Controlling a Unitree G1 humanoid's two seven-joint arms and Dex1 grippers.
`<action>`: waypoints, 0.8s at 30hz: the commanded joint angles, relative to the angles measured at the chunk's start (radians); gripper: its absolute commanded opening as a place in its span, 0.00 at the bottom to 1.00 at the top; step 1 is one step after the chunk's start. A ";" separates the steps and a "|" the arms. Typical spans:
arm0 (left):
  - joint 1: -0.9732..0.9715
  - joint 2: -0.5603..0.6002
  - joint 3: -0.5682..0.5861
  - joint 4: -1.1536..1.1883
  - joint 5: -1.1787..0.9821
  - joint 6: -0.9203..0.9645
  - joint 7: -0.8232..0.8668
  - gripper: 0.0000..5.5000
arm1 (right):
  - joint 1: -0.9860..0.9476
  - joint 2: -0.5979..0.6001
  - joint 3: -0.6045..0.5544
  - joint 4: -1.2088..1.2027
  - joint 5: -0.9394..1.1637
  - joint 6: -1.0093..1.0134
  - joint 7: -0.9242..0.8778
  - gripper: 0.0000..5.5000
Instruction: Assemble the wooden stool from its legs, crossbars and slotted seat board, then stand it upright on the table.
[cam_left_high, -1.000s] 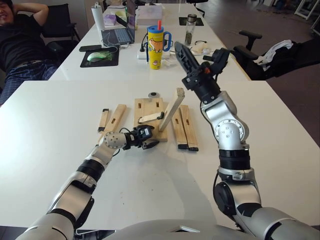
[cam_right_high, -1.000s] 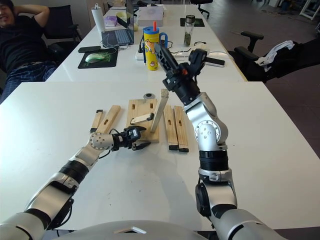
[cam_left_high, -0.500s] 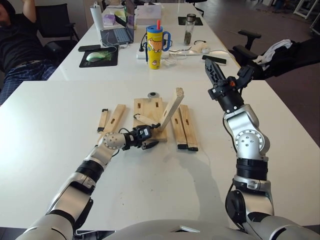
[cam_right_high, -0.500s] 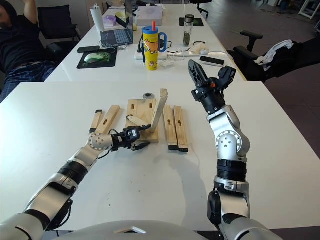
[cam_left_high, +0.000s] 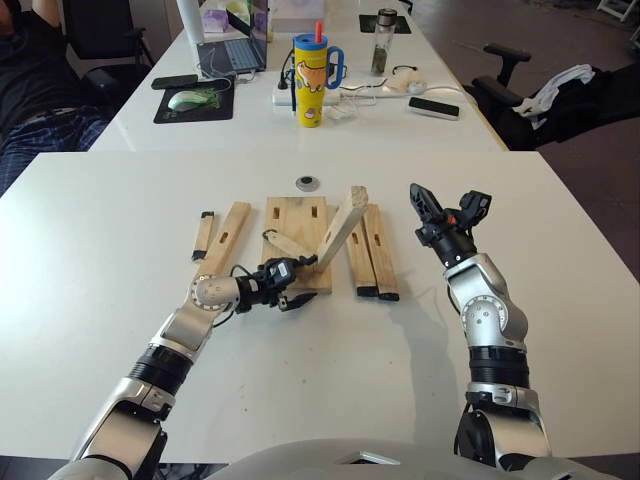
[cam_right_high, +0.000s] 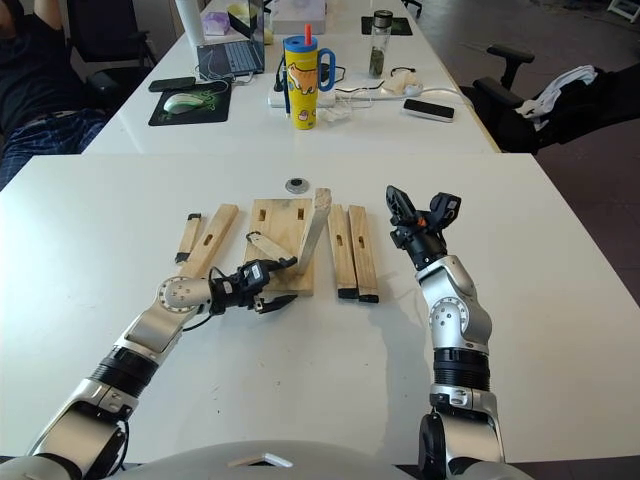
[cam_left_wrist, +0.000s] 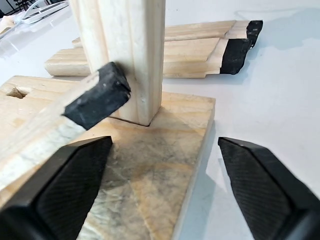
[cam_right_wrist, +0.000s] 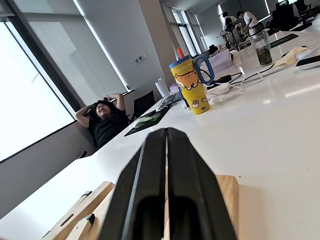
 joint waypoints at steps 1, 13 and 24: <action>0.042 0.015 0.033 -0.142 -0.084 0.134 -0.050 0.74 | 0.021 0.006 0.008 0.028 -0.028 -0.021 0.021 0.00; -0.001 0.284 0.103 -0.311 -0.131 0.319 -0.233 0.74 | 0.055 0.012 -0.008 0.038 -0.048 -0.042 0.025 0.00; -0.494 0.191 -0.017 0.200 0.144 -0.300 -0.300 0.74 | 0.032 0.028 -0.013 0.082 -0.059 -0.066 0.027 0.00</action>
